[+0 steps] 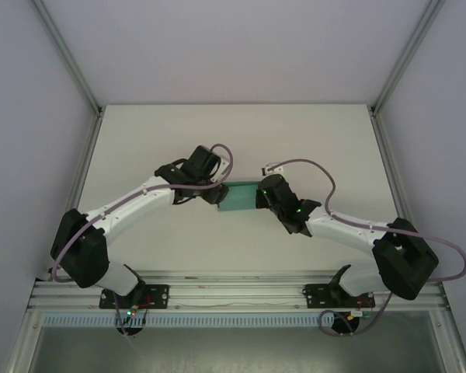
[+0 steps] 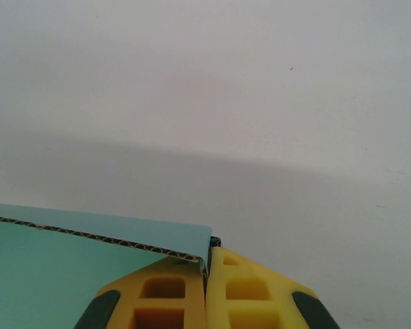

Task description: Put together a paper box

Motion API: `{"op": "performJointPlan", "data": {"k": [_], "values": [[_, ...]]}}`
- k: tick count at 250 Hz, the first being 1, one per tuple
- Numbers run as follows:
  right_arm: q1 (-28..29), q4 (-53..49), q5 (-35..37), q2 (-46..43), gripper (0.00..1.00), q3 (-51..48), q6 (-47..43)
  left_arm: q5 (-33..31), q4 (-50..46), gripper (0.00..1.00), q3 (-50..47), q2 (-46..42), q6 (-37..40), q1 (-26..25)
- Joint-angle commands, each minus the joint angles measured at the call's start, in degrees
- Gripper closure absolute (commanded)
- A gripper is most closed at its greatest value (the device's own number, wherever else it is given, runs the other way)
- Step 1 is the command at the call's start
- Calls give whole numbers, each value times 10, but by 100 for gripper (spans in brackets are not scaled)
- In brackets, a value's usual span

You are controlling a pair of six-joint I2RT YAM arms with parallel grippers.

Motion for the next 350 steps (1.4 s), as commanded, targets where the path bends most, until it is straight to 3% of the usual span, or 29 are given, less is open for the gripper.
{"op": "performJointPlan", "data": {"k": [1, 23, 42, 85, 137, 156, 248, 350], "values": [[6, -115, -21, 27, 100, -13, 10, -1, 24, 58, -1, 10, -6, -1], [7, -120, -18, 29, 100, -10, 12, -5, 15, 83, 18, 25, -9, -1], [6, -127, -15, 30, 100, -7, 14, 8, 7, 98, 28, 33, -22, -1], [7, -134, -21, 28, 100, -6, 21, 7, 10, 98, 9, 30, -64, -1], [25, -164, 11, 30, 100, 11, 58, 49, 5, 100, 17, 39, -233, -1], [29, -166, 11, 31, 100, 12, 68, 75, 3, 100, 9, 41, -260, 0], [31, -151, 13, 43, 100, 4, 83, 87, -23, 100, -1, 101, -274, 4], [32, -154, 25, 58, 100, 5, 76, 97, -55, 100, -36, 106, -261, 12]]}}
